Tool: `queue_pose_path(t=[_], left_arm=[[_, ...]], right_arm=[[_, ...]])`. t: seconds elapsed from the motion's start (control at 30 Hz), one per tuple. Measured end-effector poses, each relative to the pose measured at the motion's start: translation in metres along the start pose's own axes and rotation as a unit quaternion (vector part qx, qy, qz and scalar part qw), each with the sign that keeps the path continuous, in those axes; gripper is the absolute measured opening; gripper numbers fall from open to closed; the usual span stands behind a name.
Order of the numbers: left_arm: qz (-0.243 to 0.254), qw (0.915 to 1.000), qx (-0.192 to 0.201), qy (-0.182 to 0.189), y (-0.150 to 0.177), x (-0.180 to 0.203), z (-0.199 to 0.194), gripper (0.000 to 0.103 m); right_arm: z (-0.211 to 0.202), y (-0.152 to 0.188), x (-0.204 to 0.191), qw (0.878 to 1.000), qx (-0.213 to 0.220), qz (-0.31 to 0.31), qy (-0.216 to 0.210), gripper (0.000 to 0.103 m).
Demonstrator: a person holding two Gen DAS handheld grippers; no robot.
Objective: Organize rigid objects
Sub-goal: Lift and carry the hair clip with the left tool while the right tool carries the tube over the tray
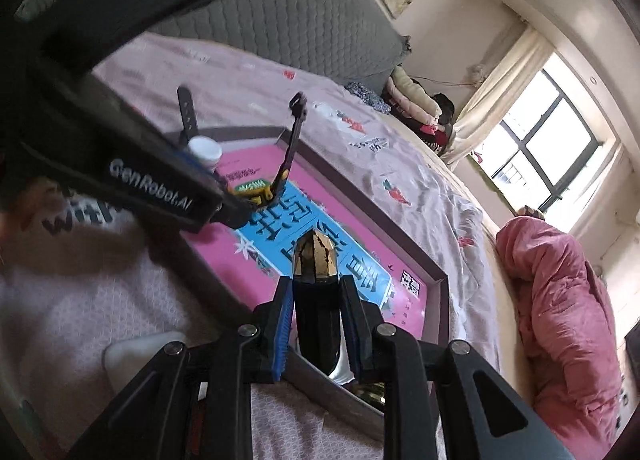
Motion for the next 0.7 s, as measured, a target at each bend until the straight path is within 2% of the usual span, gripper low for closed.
queue_pose_path(t=[0.3, 0.5, 0.7], left_arm=[[0.000, 1.0000, -0.007, 0.001, 0.0025, 0.0009, 0.0034, 0.025], [0.002, 0.9999, -0.012, 0.002, 0.0045, 0.0018, 0.0048, 0.025], [-0.002, 0.9999, -0.016, 0.001, 0.0063, 0.0022, 0.0065, 0.025]], right_arm=[[0.0081, 0.0021, 0.0068, 1.000, -0.018, 0.007, 0.003, 0.025], [0.0054, 0.0030, 0.0030, 1.000, -0.023, 0.009, -0.010, 0.027], [0.0006, 0.0030, 0.0054, 0.998, -0.028, 0.038, -0.034, 0.029]])
Point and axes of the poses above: each gripper's, at about its wrist camera, not at the fingertips, and z roughly the way its jaws point, x to its right, y to its underside, the point moved 9 cm from there along z, roughly the way its jaws point, and after that the axes turned 12 degrees about z, right-handed, at the moved point
